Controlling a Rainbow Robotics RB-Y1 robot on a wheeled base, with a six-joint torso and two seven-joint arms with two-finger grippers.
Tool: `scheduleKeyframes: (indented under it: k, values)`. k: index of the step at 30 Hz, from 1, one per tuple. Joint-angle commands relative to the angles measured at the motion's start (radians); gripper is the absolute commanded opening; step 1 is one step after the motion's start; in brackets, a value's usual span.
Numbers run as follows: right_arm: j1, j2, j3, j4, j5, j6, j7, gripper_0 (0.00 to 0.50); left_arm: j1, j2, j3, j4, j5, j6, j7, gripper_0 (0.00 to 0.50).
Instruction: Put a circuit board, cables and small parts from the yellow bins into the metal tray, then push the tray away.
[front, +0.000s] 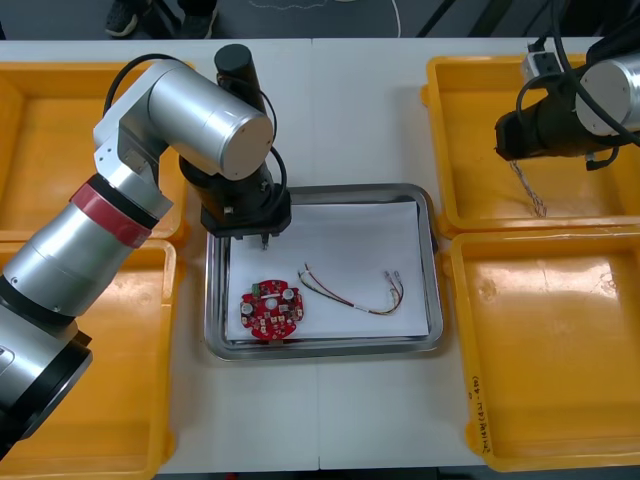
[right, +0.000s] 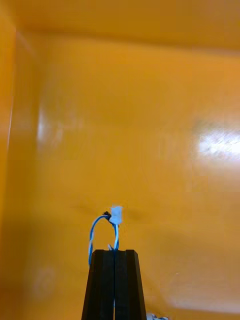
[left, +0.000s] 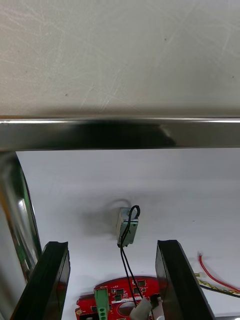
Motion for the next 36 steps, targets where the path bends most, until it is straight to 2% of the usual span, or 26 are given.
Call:
scheduleKeyframes:
  k: [1,6,14,22,29,30,31,32,33,36]
  values:
    - [-0.050,-0.040,-0.035,0.012,0.048,-0.075,0.017,0.000,-0.021,0.019,0.067,-0.123,-0.018,0.057,0.013,0.500]
    - [-0.059,-0.025,-0.037,0.110,0.044,-0.189,0.021,0.000,-0.021,0.037,0.138,-0.225,-0.022,0.126,0.016,0.500]
    - [-0.082,-0.008,-0.037,0.214,0.055,-0.269,0.023,0.000,-0.029,0.062,0.253,-0.332,-0.020,0.205,0.028,0.500]
    - [-0.102,0.015,-0.037,0.269,0.077,-0.298,0.024,0.000,-0.092,0.143,0.266,-0.330,0.017,0.205,0.054,0.500]
    - [-0.102,0.029,-0.034,0.320,0.063,-0.336,0.027,0.000,-0.143,0.226,0.268,-0.241,0.064,0.205,0.080,0.500]
    - [-0.102,0.029,-0.035,0.320,0.061,-0.336,0.031,0.122,-0.150,0.240,0.268,-0.225,0.067,0.205,0.082,0.500]
    - [-0.102,0.029,-0.035,0.320,0.060,-0.336,0.032,0.184,-0.155,0.246,0.268,-0.214,0.071,0.205,0.083,0.500]
    - [-0.102,0.029,-0.034,0.320,0.058,-0.335,0.034,0.289,-0.161,0.258,0.268,-0.197,0.074,0.205,0.085,0.500]
    - [-0.102,0.029,-0.034,0.320,0.057,-0.327,0.035,0.363,-0.167,0.270,0.270,-0.180,0.075,0.205,0.085,0.500]
    - [-0.111,0.024,-0.034,0.320,0.052,-0.290,0.040,0.482,-0.170,0.300,0.270,-0.143,0.080,0.205,0.088,0.500]
